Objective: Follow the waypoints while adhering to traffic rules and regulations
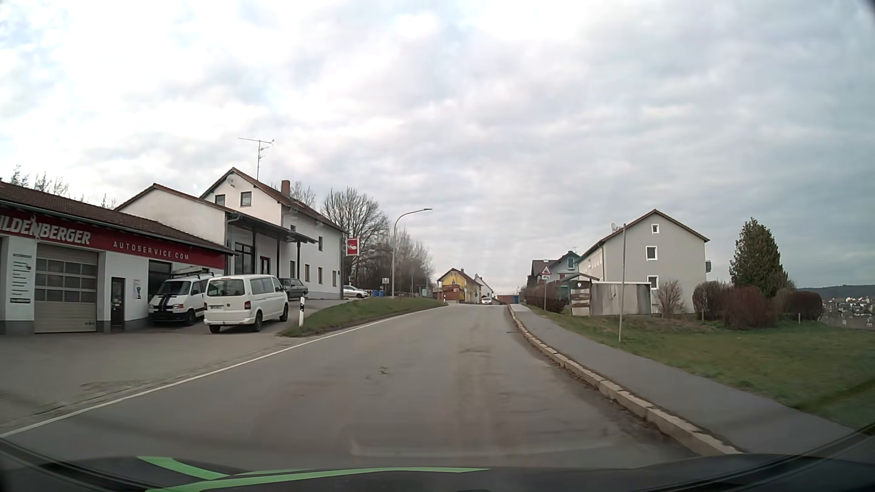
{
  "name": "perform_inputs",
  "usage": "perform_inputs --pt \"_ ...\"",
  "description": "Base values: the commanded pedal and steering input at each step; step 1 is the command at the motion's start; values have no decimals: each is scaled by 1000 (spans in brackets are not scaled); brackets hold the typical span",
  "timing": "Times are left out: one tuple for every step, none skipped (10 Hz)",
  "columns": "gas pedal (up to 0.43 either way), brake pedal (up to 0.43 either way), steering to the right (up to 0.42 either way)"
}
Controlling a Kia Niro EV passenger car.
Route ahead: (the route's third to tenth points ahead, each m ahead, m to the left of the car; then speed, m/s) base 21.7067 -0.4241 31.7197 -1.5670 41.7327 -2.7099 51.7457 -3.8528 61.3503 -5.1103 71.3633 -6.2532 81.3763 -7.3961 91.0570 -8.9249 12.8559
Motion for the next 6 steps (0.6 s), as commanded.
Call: perform_inputs --pt "150 0 24" --pt "157 0 24" --pt "157 0 24" --pt "157 0 24" --pt "157 0 24" --pt "157 0 24"
